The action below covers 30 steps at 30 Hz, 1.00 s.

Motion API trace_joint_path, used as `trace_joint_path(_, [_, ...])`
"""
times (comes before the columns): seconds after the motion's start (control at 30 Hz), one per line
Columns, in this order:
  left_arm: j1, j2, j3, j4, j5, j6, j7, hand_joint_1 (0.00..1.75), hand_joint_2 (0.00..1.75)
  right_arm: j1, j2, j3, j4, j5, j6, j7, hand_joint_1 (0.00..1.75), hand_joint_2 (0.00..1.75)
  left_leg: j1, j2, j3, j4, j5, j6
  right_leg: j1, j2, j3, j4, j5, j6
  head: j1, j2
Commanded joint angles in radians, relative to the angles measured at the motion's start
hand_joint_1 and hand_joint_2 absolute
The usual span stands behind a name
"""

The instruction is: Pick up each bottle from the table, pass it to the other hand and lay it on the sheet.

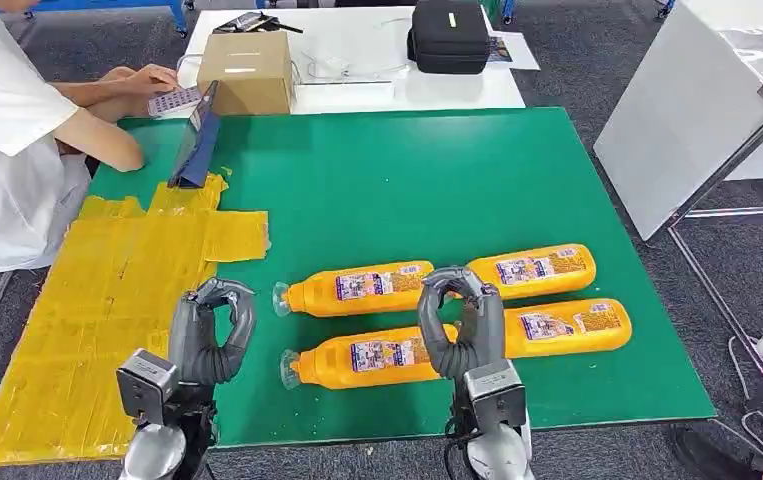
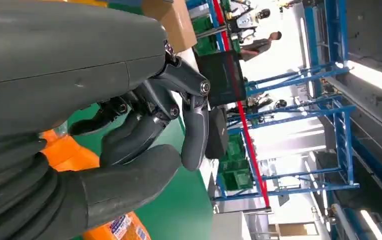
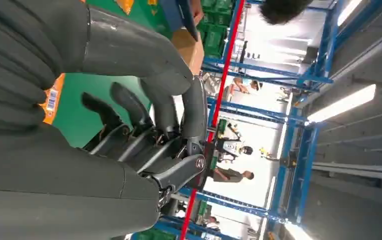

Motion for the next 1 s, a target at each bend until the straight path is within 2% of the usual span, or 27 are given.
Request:
trace_joint_path(0.03, [-0.028,0.018,0.034,0.058,0.053,-0.023,0.016,0.00,1.75,-0.122,-0.095,0.027,0.116,0.177,-0.055,0.142,0.00,1.75,0.001,0.000,0.005,-0.001,-0.001,-0.001,0.001,0.004,0.005,-0.001,-0.001,-0.002,0.000,0.000])
trace_joint_path(0.13, [-0.033,0.014,0.047,0.063,0.061,-0.042,0.025,0.00,1.75,-0.164,-0.113,0.026,0.152,0.291,-0.091,0.184,0.00,1.75,0.001,0.001,0.004,-0.001,-0.001,-0.001,0.001,0.004,0.004,-0.002,0.000,-0.002,0.000,0.000])
trace_joint_path(0.17, [-0.043,0.014,0.046,0.068,0.059,-0.056,0.025,0.00,1.75,-0.198,-0.130,0.038,0.187,0.370,-0.083,0.246,0.00,1.75,0.002,0.002,0.006,0.000,-0.002,-0.002,0.002,0.005,0.006,-0.002,0.000,-0.003,0.000,0.000])
trace_joint_path(0.2, [-0.057,0.007,0.049,0.079,0.057,-0.062,0.027,0.00,1.75,-0.242,-0.129,0.036,0.230,0.383,-0.068,0.266,0.00,1.75,0.002,0.001,0.005,0.000,-0.001,-0.001,0.001,0.005,0.006,-0.002,0.000,-0.003,0.000,0.000])
trace_joint_path(0.23, [-0.070,0.002,0.049,0.088,0.055,-0.069,0.030,0.00,1.75,-0.294,-0.141,0.058,0.290,0.480,-0.051,0.323,0.00,1.75,0.002,0.002,0.006,0.000,-0.001,-0.001,0.002,0.005,0.006,-0.002,0.000,-0.003,0.000,0.000])
trace_joint_path(0.27, [-0.077,-0.002,0.049,0.092,0.054,-0.071,0.031,0.00,1.75,-0.315,-0.133,0.051,0.321,0.480,-0.048,0.322,0.00,1.75,0.002,0.003,0.006,0.000,-0.002,-0.002,0.002,0.007,0.006,-0.001,0.000,-0.003,0.000,0.000])
trace_joint_path(0.37, [-0.095,-0.006,0.044,0.103,0.049,-0.083,0.042,0.00,1.75,-0.402,-0.142,0.108,0.453,0.607,0.012,0.389,0.00,1.75,0.002,0.004,0.006,0.000,-0.001,-0.002,0.002,0.007,0.006,-0.002,0.001,-0.003,0.000,0.000])
trace_joint_path(0.6, [-0.121,-0.008,0.045,0.114,0.046,-0.101,0.052,0.00,1.75,-0.514,-0.122,0.175,0.649,0.697,0.068,0.416,0.00,1.75,0.001,0.001,0.004,-0.001,0.001,-0.001,0.001,0.003,0.004,-0.001,0.001,-0.002,0.000,0.000])
trace_joint_path(0.63, [-0.125,-0.009,0.046,0.116,0.047,-0.102,0.052,0.00,1.75,-0.521,-0.119,0.176,0.660,0.697,0.069,0.417,0.00,1.75,0.002,0.002,0.007,0.001,-0.001,-0.002,0.002,0.006,0.007,0.000,0.000,-0.004,0.000,0.000])
trace_joint_path(0.67, [-0.133,-0.012,0.047,0.120,0.058,-0.114,0.046,0.00,1.75,-0.546,-0.111,0.198,0.710,0.711,0.094,0.411,0.00,1.75,0.001,0.001,0.004,0.000,0.001,-0.001,0.001,0.003,0.004,0.000,0.001,-0.002,0.000,0.000])
trace_joint_path(0.7, [-0.139,-0.012,0.045,0.123,0.058,-0.118,0.045,0.00,1.75,-0.560,-0.104,0.211,0.748,0.718,0.098,0.407,0.00,1.75,0.002,0.002,0.007,0.000,0.000,-0.002,0.002,0.005,0.007,0.000,0.000,-0.003,0.000,0.000])
trace_joint_path(1.0, [-0.195,-0.015,0.021,0.182,0.061,-0.135,0.043,0.00,1.75,-0.656,-0.068,0.302,0.978,0.746,0.150,0.367,0.00,1.75,0.001,0.000,0.004,0.000,0.001,-0.001,0.001,0.002,0.004,0.000,0.001,-0.002,0.000,0.000])
